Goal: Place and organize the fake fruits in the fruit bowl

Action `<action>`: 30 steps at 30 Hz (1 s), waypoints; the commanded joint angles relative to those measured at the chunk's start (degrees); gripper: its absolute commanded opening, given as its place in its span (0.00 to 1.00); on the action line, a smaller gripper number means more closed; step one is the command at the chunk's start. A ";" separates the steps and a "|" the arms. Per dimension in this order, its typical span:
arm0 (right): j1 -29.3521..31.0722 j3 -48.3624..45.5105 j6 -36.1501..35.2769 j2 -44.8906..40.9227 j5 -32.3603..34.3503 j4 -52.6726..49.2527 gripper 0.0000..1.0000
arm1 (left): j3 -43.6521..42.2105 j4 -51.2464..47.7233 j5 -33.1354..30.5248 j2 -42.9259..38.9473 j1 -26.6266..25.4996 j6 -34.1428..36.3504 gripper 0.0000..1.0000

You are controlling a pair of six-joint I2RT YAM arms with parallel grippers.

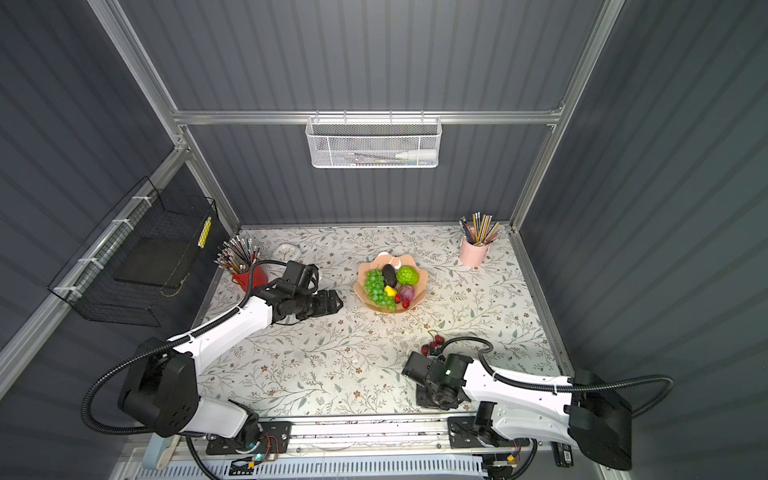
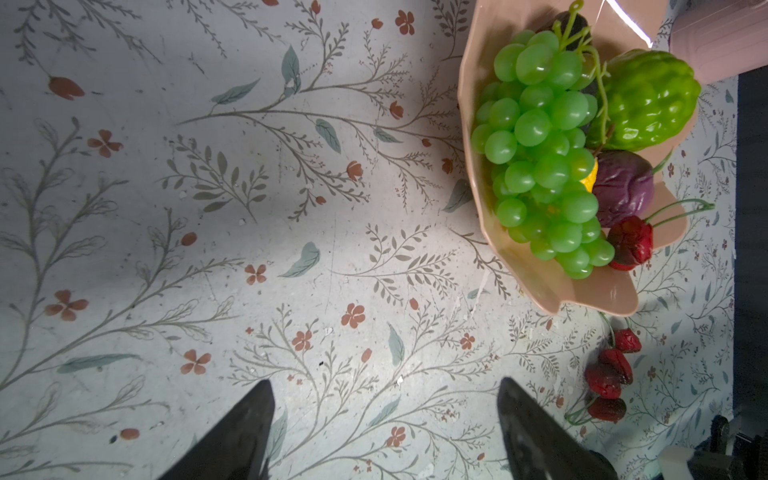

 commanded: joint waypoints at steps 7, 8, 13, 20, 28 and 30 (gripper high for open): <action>-5.34 -3.11 -1.64 -1.17 4.61 5.00 0.22 | 2.11 -1.61 0.56 1.18 0.02 0.35 0.84; -6.02 -3.29 -2.26 -0.84 4.17 5.53 0.20 | 2.32 -1.63 0.58 1.24 0.02 0.36 0.84; -6.52 -2.42 -4.26 1.61 3.72 6.17 0.09 | 2.87 -2.28 0.15 1.09 0.02 0.62 0.84; -6.61 -0.40 -5.70 -0.05 6.64 2.56 0.00 | 3.40 -2.72 -0.05 0.98 0.02 0.61 0.84; -9.19 7.91 -10.38 -6.76 10.06 -7.03 0.00 | 3.50 -2.60 -0.21 0.94 0.02 0.53 0.84; -11.15 10.54 -12.81 -7.54 10.16 -8.47 0.00 | 3.25 -2.39 -0.34 0.82 0.02 0.38 0.84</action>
